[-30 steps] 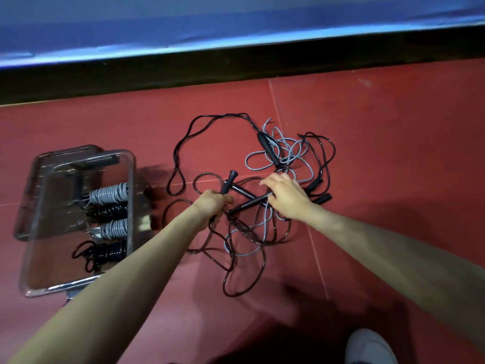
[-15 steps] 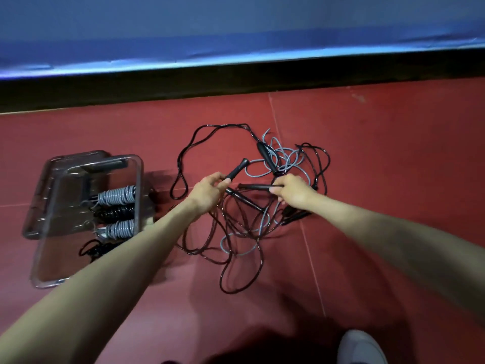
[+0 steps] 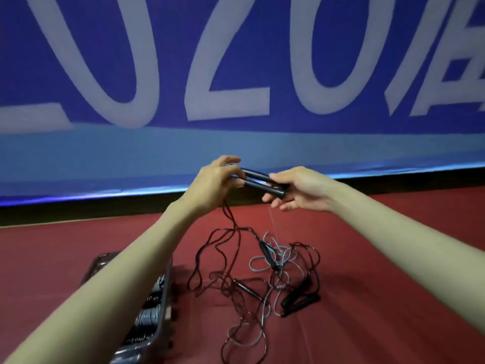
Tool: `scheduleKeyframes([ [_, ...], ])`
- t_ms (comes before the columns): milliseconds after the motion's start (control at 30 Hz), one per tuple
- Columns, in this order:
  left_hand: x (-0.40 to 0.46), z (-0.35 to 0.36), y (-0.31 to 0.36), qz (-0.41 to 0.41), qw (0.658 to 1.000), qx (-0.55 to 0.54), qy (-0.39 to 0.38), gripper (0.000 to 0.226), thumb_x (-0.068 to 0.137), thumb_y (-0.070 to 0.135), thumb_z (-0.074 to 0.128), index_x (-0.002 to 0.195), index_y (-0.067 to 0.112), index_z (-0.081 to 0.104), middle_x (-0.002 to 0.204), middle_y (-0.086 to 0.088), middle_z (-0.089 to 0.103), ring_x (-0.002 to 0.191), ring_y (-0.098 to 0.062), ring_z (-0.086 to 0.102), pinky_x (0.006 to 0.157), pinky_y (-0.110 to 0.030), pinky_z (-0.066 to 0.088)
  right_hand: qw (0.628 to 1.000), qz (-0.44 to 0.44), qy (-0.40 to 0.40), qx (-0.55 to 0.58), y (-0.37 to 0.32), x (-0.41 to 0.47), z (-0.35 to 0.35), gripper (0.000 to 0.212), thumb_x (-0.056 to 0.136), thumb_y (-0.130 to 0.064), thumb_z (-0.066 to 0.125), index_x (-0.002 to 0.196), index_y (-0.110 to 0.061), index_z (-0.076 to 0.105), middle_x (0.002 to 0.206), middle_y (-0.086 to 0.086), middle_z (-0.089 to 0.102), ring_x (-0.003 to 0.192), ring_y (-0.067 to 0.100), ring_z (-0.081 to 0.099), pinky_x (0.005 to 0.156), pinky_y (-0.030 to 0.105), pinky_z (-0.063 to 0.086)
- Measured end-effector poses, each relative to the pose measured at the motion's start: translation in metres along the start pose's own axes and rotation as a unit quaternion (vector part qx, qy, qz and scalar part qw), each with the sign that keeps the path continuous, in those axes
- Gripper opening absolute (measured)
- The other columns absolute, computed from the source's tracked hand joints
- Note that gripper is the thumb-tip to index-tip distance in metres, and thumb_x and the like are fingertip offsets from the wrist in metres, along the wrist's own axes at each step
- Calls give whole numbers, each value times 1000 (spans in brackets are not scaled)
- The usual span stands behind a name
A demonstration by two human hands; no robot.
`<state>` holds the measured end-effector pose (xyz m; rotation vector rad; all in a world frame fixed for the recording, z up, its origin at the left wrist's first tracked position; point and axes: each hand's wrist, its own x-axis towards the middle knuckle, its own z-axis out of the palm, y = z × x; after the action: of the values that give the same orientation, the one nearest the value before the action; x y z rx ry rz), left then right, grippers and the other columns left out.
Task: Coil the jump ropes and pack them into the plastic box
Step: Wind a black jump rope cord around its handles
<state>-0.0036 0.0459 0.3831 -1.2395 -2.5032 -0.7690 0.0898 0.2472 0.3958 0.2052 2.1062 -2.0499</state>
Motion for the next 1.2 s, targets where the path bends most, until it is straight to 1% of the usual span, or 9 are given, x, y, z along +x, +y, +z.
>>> scheduleKeyframes([
  [167, 4, -36, 32, 11, 997, -68, 31, 10, 91, 24, 64, 92, 22, 54, 86, 3, 57, 74, -14, 49, 70, -30, 42, 994, -64, 37, -86, -34, -22, 6, 26, 102, -18, 46, 83, -5, 59, 64, 6, 50, 38, 7, 33, 36, 16, 21],
  [233, 3, -48, 39, -10, 989, -135, 62, 18, 88, 25, 68, 90, 23, 50, 78, 5, 57, 67, -10, 44, 64, -22, 38, 992, -91, 47, -78, -46, -31, 10, 26, 102, -17, 47, 83, -4, 59, 62, 5, 47, 38, 6, 29, 38, 17, 20],
  [400, 10, -66, 51, -109, 930, -318, 147, 18, 91, 32, 63, 106, 23, 57, 91, 2, 68, 88, -13, 65, 80, -22, 48, 978, -162, 78, -108, -73, -43, 22, 28, 101, -18, 51, 74, -8, 54, 63, 8, 46, 40, 8, 30, 40, 18, 24],
  [467, 13, -67, 55, -148, 900, -354, 206, 17, 93, 35, 59, 94, 18, 61, 81, 2, 66, 76, -14, 64, 67, -20, 49, 977, -173, 69, -106, -82, -45, 29, 30, 100, -17, 52, 72, -8, 55, 62, 7, 46, 40, 8, 31, 41, 17, 25],
  [567, 8, -67, 57, -204, 879, -333, 272, 43, 96, 45, 51, 72, 9, 56, 60, -1, 54, 52, -11, 43, 50, -23, 38, 978, -168, 49, -110, -92, -48, 40, 31, 100, -18, 53, 71, -7, 56, 62, 8, 47, 42, 9, 31, 43, 18, 27],
  [700, -6, -66, 56, -176, 899, -264, 302, 43, 98, 31, 48, 63, 11, 31, 61, -6, 25, 54, -12, 20, 50, -26, 17, 975, -161, 28, -149, -84, -47, 46, 23, 99, -16, 54, 82, -3, 59, 63, 6, 50, 44, 10, 34, 47, 21, 27],
  [833, -12, -72, 48, -155, 930, -197, 268, 45, 100, 26, 45, 61, 14, 27, 55, 0, 23, 52, -11, 17, 48, -25, 14, 967, -160, -20, -197, -74, -43, 46, 8, 93, -11, 62, 93, -3, 64, 72, 8, 56, 56, 14, 41, 51, 23, 32],
  [1033, -13, -84, 51, -85, 967, -132, 202, 46, 99, 27, 47, 59, 14, 28, 55, -1, 23, 53, -13, 18, 53, -31, 17, 966, -61, -125, -217, -69, -47, 43, 31, 99, -30, 53, 116, -5, 62, 74, 6, 61, 62, 15, 56, 50, 21, 43],
  [1200, -12, -87, 49, -56, 986, -54, 151, 51, 99, 37, 44, 62, 3, 33, 54, -4, 28, 53, -16, 21, 53, -33, 22, 953, -58, -189, -232, -68, -46, 39, 23, 103, -24, 45, 97, -5, 56, 69, 6, 60, 48, 11, 49, 42, 17, 38],
])
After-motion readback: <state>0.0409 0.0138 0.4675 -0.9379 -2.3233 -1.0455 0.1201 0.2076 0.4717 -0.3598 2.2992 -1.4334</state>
